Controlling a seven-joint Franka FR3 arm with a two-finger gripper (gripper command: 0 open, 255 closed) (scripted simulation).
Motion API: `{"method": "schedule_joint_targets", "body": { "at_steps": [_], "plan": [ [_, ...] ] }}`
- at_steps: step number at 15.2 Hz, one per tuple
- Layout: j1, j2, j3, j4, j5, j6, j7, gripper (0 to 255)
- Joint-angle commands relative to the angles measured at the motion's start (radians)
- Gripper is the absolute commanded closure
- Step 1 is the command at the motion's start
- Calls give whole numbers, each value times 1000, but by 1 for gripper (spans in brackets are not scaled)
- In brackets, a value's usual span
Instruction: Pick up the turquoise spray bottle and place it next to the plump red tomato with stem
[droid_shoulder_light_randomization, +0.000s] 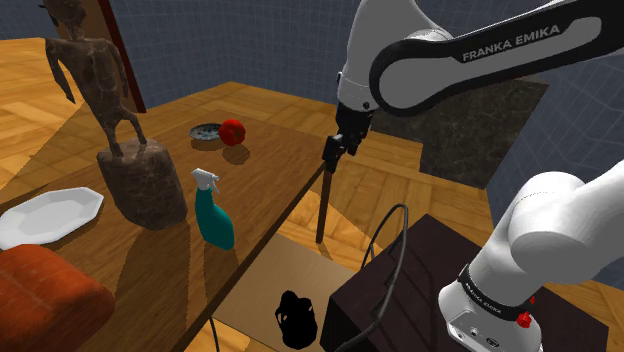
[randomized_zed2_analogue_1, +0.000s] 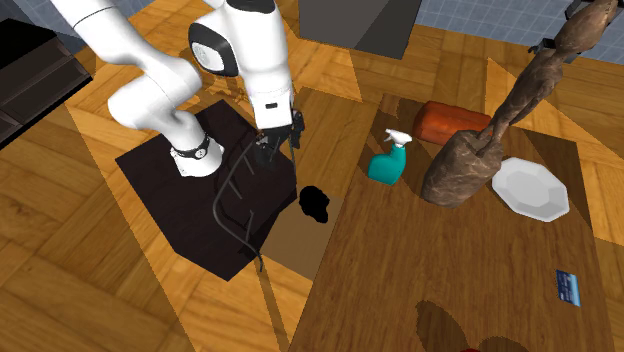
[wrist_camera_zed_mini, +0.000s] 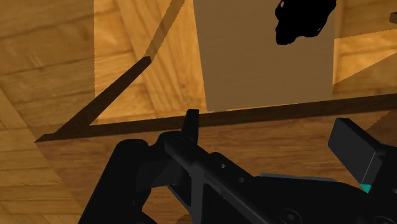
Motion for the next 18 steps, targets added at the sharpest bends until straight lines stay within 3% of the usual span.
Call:
{"method": "schedule_joint_targets", "body": {
  "at_steps": [1, 7, 11, 15, 18],
  "plan": [
    [16, 39, 24, -5, 12, 81, 16, 0],
    [39, 208, 102, 17, 5, 326, 72, 0],
    [33, 334, 163, 59, -49, 474, 137, 0],
    [9, 469, 228, 123, -180, 600, 253, 0],
    [-1, 575, 258, 189, -352, 670, 393, 0]
  ]
}}
